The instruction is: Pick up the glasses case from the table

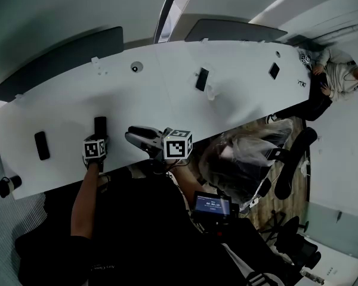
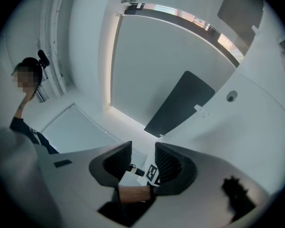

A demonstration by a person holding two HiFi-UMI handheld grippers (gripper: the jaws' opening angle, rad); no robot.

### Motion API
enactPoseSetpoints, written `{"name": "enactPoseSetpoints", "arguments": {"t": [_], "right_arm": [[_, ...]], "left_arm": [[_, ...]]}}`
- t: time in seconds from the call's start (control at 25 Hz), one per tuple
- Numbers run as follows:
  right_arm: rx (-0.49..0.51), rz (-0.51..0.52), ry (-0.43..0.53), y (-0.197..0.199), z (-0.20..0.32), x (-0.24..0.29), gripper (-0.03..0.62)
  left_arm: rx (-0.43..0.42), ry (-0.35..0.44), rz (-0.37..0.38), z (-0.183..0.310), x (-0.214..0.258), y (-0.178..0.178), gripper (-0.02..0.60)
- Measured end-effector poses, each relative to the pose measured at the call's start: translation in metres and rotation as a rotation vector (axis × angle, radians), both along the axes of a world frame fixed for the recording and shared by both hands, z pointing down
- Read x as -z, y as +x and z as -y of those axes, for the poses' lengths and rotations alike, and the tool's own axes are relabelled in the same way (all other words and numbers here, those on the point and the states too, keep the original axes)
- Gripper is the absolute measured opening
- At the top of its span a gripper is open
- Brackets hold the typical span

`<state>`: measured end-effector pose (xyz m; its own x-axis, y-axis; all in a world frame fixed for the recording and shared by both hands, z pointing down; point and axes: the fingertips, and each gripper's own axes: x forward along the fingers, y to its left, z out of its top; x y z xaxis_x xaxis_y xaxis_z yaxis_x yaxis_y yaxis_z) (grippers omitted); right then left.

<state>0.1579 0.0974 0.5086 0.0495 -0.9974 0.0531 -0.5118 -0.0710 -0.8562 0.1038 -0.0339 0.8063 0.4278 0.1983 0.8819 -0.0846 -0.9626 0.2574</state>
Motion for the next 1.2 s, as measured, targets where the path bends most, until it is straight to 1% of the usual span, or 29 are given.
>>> {"name": "enactPoseSetpoints", "arguments": {"t": [0.08,0.12,0.16,0.2,0.28,0.32,0.36,0.4,0.48,0.52,0.6,0.64,0.72,0.76,0.8,0.88,0.96,1.04,1.08,1.12,1.16,1.2], "right_arm": [[0.006,-0.003,-0.007,0.000,0.003,-0.001,0.147],[0.008,-0.007,-0.011,0.000,0.004,-0.003,0.147],[0.011,-0.010,-0.014,0.000,0.007,-0.004,0.147],[0.014,-0.011,-0.013,-0.001,0.010,-0.005,0.146],[0.022,-0.008,0.005,-0.002,0.017,-0.005,0.147],[0.024,-0.006,0.017,-0.003,0.019,-0.004,0.147],[0.023,-0.005,0.027,-0.003,0.021,-0.004,0.146],[0.019,-0.003,0.035,-0.002,0.021,-0.005,0.147],[0.005,0.011,0.053,0.000,0.021,-0.007,0.147],[-0.004,0.022,0.062,0.000,0.021,-0.008,0.146],[-0.036,0.021,0.067,0.005,0.017,-0.010,0.147],[-0.069,0.009,0.053,0.010,0.009,-0.015,0.146],[-0.151,0.000,-0.017,0.011,-0.024,-0.039,0.146],[-0.176,0.006,-0.060,0.005,-0.042,-0.055,0.146],[-0.190,0.001,-0.094,0.001,-0.054,-0.069,0.146],[-0.206,-0.041,-0.143,0.005,-0.072,-0.085,0.146],[-0.201,-0.060,-0.187,-0.001,-0.088,-0.092,0.146],[-0.182,-0.072,-0.214,-0.006,-0.090,-0.092,0.146],[-0.180,-0.077,-0.222,-0.007,-0.088,-0.091,0.146],[-0.181,-0.083,-0.227,-0.006,-0.085,-0.090,0.146],[-0.179,-0.091,-0.228,-0.006,-0.080,-0.089,0.146],[-0.168,-0.102,-0.228,-0.008,-0.074,-0.088,0.146]], "left_arm": [[0.025,-0.042,-0.064,-0.001,0.015,0.005,0.308],[0.037,-0.062,-0.113,0.000,0.026,0.009,0.307],[0.047,-0.074,-0.179,0.002,0.040,0.013,0.305],[0.055,-0.073,-0.260,0.005,0.058,0.018,0.301],[0.088,-0.035,-0.428,0.020,0.101,0.020,0.208],[0.120,-0.017,-0.490,0.029,0.119,0.019,0.002],[0.150,-0.001,-0.528,0.037,0.132,0.017,0.003],[0.159,0.022,-0.546,0.042,0.137,0.017,0.002],[0.136,0.073,-0.561,0.048,0.139,0.016,0.002],[0.128,0.075,-0.562,0.050,0.139,0.013,0.002],[0.120,0.056,-0.550,0.050,0.138,0.004,0.002],[0.133,0.034,-0.539,0.045,0.133,-0.002,0.003],[0.218,-0.048,-0.487,0.021,0.109,-0.027,0.011],[0.244,-0.083,-0.446,0.007,0.095,-0.041,0.109],[0.234,-0.101,-0.411,-0.003,0.084,-0.047,0.197],[0.190,-0.141,-0.346,-0.016,0.075,-0.038,0.319],[0.204,-0.183,-0.241,-0.029,0.068,-0.048,0.322],[0.224,-0.183,-0.125,-0.039,0.051,-0.061,0.352],[0.226,-0.168,-0.074,-0.044,0.041,-0.064,0.378],[0.220,-0.141,-0.026,-0.048,0.030,-0.066,0.433],[0.212,-0.108,0.024,-0.050,0.019,-0.069,0.463],[0.209,-0.075,0.074,-0.050,0.007,-0.072,0.474]]}}
